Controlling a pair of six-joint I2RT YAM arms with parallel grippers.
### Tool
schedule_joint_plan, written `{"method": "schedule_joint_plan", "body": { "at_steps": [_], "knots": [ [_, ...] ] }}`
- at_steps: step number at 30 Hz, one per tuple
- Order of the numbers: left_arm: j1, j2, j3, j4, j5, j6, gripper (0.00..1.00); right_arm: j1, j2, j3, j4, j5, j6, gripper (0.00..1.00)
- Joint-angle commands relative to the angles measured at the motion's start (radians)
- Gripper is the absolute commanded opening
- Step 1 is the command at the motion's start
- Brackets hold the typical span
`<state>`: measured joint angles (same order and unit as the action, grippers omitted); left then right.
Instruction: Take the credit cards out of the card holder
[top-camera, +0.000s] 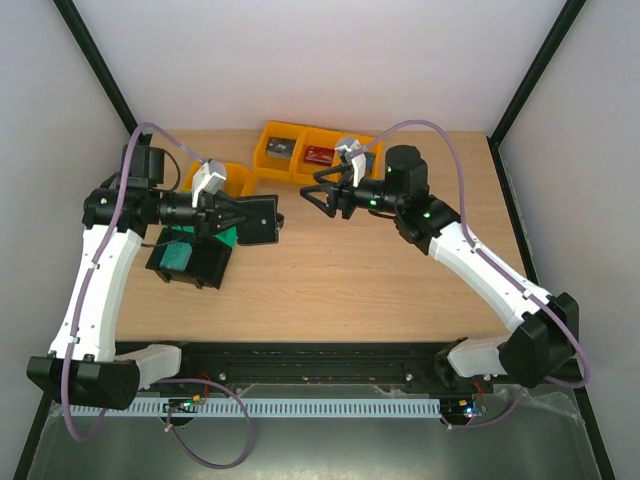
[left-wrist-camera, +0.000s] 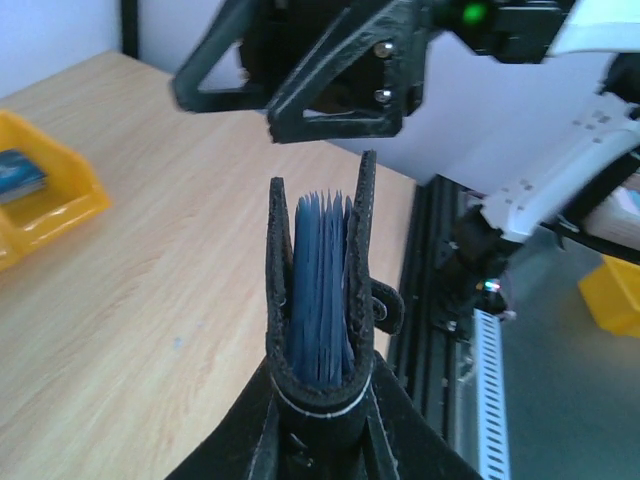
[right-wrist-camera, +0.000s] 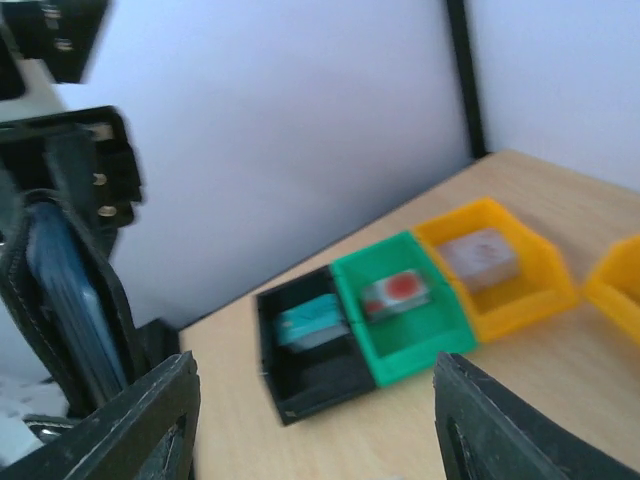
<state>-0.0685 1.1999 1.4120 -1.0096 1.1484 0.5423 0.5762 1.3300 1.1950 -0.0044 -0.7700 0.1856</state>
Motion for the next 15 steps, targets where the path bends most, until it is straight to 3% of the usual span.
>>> {"method": "schedule_joint_plan", "body": {
  "at_steps": [1, 6, 15],
  "knots": [
    [-0.002, -0.009, 0.020, -0.146, 0.157, 0.163, 0.02, 0.027, 0.019, -0.018, 0.163, -0.248, 0.083, 0.63],
    [-0.002, -0.020, 0.013, -0.088, 0.154, 0.079, 0.02, 0.085, -0.001, -0.031, 0.168, -0.234, 0.027, 0.66],
    [-0.002, -0.023, -0.010, -0.136, 0.216, 0.150, 0.02, 0.146, 0.039, 0.004, 0.103, -0.167, -0.015, 0.64]
  ]
}}
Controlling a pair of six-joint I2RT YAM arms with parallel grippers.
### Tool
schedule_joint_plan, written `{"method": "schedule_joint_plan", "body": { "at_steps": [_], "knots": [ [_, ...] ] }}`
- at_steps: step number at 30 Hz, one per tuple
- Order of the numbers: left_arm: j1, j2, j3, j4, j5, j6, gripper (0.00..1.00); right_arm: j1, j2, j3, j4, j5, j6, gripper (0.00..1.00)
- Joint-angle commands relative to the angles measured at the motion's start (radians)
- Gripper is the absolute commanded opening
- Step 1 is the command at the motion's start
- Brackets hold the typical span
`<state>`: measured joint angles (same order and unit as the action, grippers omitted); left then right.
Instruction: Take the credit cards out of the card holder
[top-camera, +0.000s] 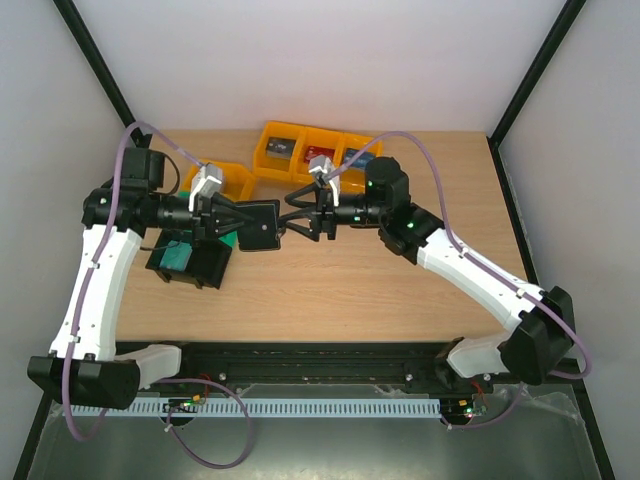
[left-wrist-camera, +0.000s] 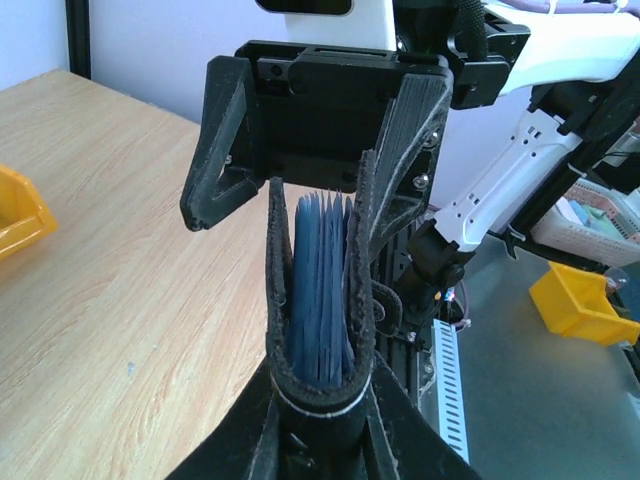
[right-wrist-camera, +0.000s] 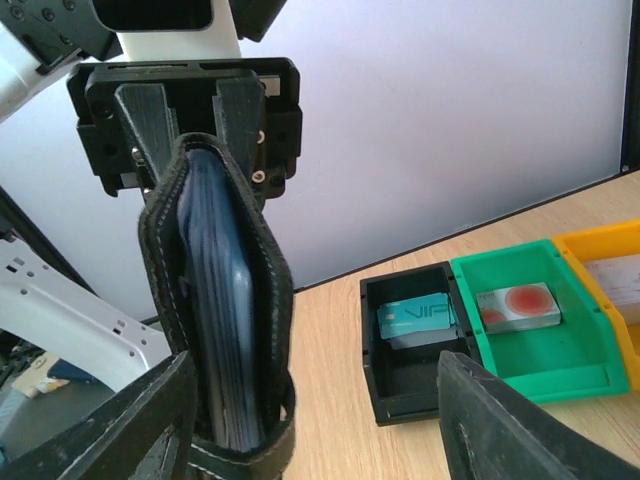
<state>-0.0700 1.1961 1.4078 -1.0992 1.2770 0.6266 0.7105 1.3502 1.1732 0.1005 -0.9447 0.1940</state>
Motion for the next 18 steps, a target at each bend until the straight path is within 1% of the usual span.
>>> {"method": "schedule_joint_plan", "body": {
  "at_steps": [1, 3, 6, 9, 13, 14, 16, 18],
  "knots": [
    [-0.001, -0.021, -0.007, -0.056, 0.098, 0.082, 0.02, 0.015, 0.023, 0.033, -0.003, 0.002, -0.026, 0.63],
    [-0.001, -0.023, -0.012, -0.063, 0.106, 0.095, 0.02, 0.029, 0.033, 0.048, -0.017, -0.013, -0.040, 0.63],
    [-0.001, -0.021, -0.012, -0.059, 0.106, 0.092, 0.02, 0.049, 0.056, 0.074, -0.068, -0.027, -0.069, 0.65],
    [-0.001, -0.022, -0.018, -0.057, 0.114, 0.091, 0.02, 0.056, 0.060, 0.074, -0.064, -0.043, -0.066, 0.67],
    [-0.001, -0.024, -0.029, -0.043, 0.105, 0.080, 0.02, 0.073, 0.055, 0.078, -0.044, -0.089, -0.062, 0.71],
    [-0.001, -0.024, -0.031, -0.025, 0.097, 0.057, 0.02, 0.077, 0.056, 0.078, -0.044, -0.098, -0.062, 0.72],
    [-0.001, -0.025, -0.047, 0.048, 0.068, -0.042, 0.02, 0.092, 0.063, 0.082, -0.046, -0.109, -0.065, 0.75],
    [-0.003, -0.028, -0.071, 0.197, -0.009, -0.213, 0.02, 0.110, 0.078, 0.090, -0.045, -0.118, -0.061, 0.76]
  ]
}}
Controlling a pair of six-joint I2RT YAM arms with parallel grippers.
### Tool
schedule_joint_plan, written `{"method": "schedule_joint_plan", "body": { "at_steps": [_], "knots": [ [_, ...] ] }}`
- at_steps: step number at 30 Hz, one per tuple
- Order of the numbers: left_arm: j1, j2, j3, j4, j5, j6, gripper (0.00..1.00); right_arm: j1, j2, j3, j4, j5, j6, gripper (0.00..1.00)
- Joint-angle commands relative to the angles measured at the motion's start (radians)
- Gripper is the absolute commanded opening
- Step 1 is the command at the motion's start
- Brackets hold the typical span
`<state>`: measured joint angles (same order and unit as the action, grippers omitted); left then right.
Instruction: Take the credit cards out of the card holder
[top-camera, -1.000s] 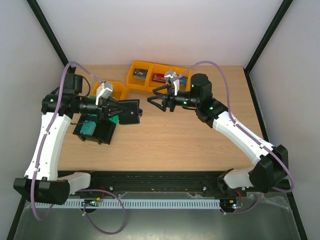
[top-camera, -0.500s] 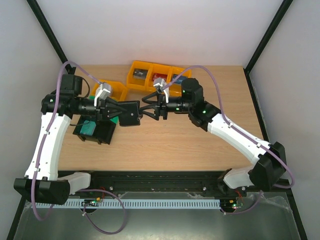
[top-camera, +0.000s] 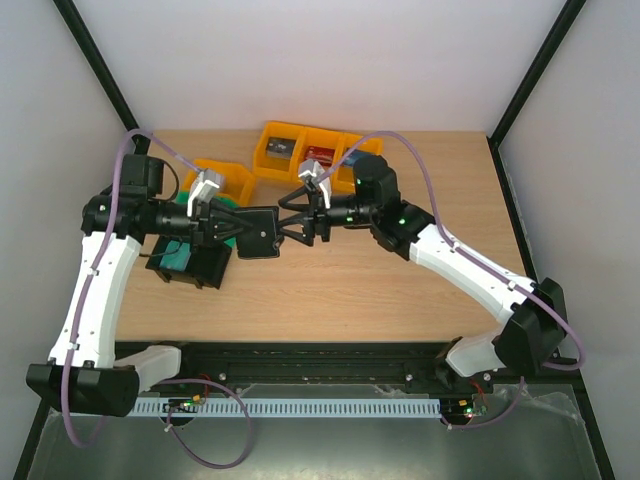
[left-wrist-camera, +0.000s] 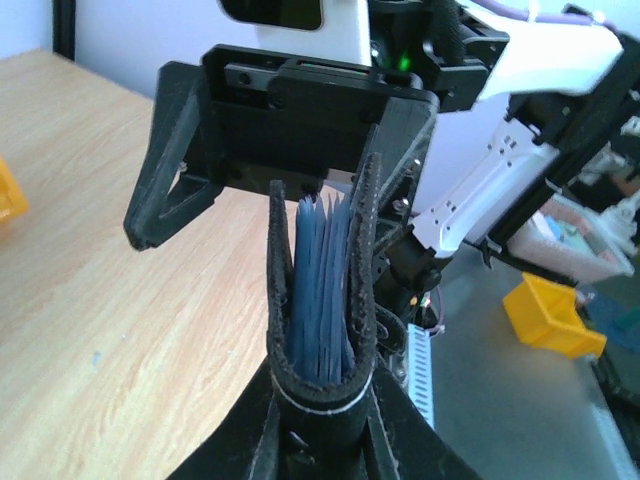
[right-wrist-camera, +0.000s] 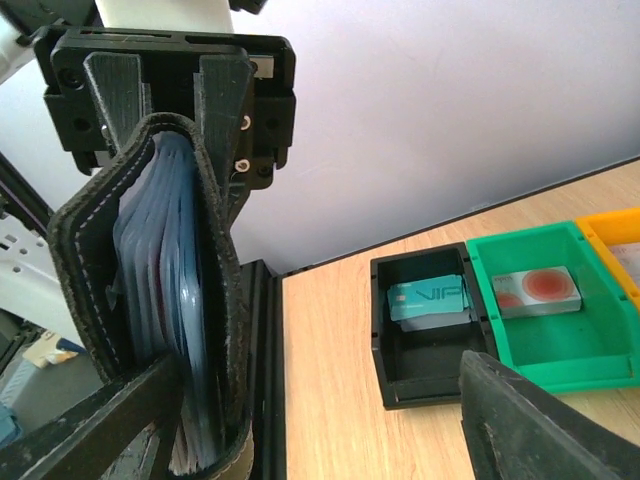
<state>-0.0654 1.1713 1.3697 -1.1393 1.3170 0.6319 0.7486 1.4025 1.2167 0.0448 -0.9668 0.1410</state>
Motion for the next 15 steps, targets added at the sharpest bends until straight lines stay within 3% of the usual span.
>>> {"method": "schedule_joint_plan", "body": {
  "at_steps": [1, 4, 8, 13, 15],
  "knots": [
    [-0.009, -0.003, -0.046, 0.301, -0.096, -0.302, 0.02, 0.081, 0.032, 0.053, 0.010, -0.104, -0.007, 0.76],
    [-0.017, -0.001, -0.067, 0.359, -0.160, -0.381, 0.02, 0.093, 0.033, 0.049, 0.056, -0.121, 0.022, 0.70],
    [-0.020, -0.004, -0.085, 0.373, -0.150, -0.394, 0.02, 0.093, 0.014, 0.013, 0.168, -0.129, 0.090, 0.36],
    [-0.023, -0.006, -0.103, 0.378, -0.142, -0.387, 0.02, 0.094, 0.017, 0.012, 0.212, -0.157, 0.136, 0.04],
    [-0.023, -0.006, -0.106, 0.379, -0.149, -0.386, 0.02, 0.094, 0.008, 0.010, 0.195, -0.156, 0.115, 0.02]
  ]
}}
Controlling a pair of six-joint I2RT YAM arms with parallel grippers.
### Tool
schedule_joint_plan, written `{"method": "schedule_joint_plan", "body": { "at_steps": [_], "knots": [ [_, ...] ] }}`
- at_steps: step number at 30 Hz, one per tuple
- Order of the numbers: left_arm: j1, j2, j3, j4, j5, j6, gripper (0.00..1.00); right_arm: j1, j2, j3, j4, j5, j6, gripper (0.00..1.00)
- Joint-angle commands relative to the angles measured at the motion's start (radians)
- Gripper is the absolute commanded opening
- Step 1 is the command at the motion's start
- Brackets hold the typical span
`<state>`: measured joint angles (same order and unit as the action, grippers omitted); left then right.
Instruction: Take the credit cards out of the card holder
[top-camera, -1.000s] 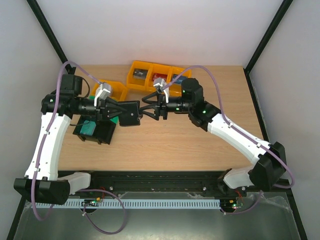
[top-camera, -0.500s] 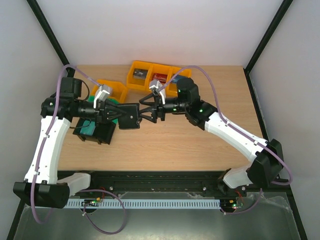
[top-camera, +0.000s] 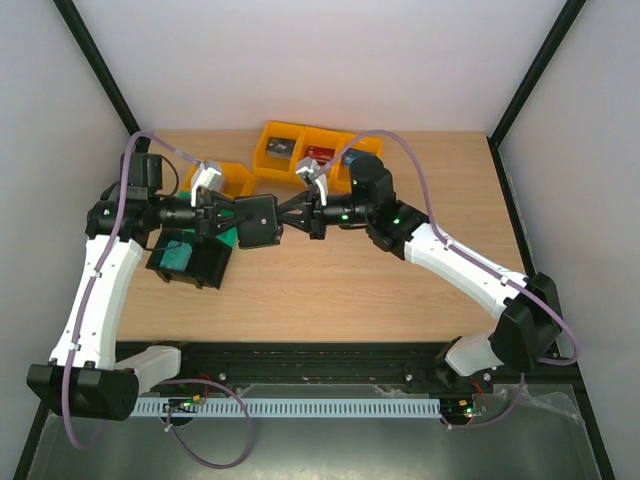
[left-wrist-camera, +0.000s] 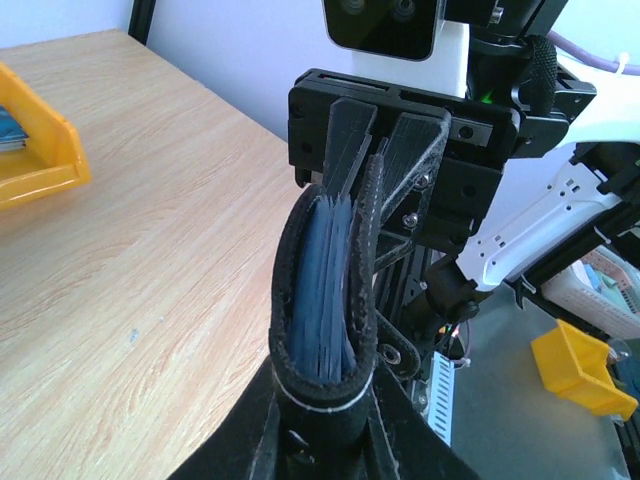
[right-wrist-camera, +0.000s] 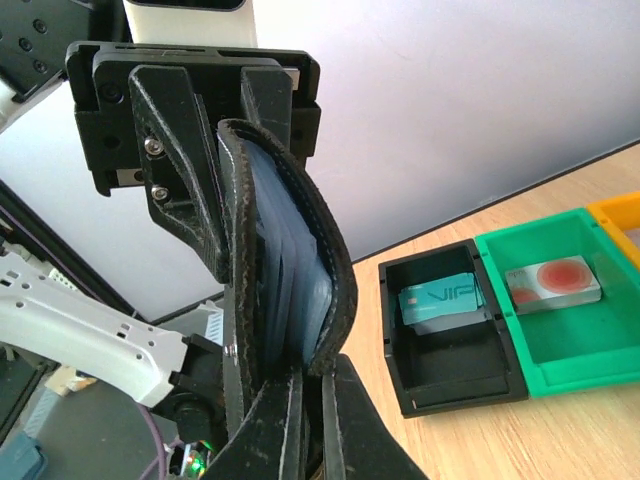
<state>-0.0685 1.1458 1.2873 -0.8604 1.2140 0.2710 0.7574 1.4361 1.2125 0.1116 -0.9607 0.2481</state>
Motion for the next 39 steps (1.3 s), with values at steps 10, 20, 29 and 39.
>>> {"method": "schedule_joint_plan", "body": {
  "at_steps": [10, 20, 29, 39],
  "knots": [
    [-0.020, 0.024, -0.086, 0.247, -0.130, -0.186, 0.43, 0.083, -0.069, -0.023, 0.091, 0.069, 0.038, 0.02],
    [-0.030, 0.025, -0.145, 0.328, -0.174, -0.233, 0.98, 0.082, -0.035, 0.008, 0.031, 0.312, 0.166, 0.02],
    [-0.051, 0.035, -0.090, 0.280, -0.203, -0.164, 0.99, 0.082, 0.002, 0.053, -0.024, 0.468, 0.249, 0.02],
    [-0.071, 0.056, -0.032, 0.314, -0.449, -0.170, 1.00, 0.083, 0.054, 0.118, -0.087, 0.558, 0.309, 0.02]
  ]
}}
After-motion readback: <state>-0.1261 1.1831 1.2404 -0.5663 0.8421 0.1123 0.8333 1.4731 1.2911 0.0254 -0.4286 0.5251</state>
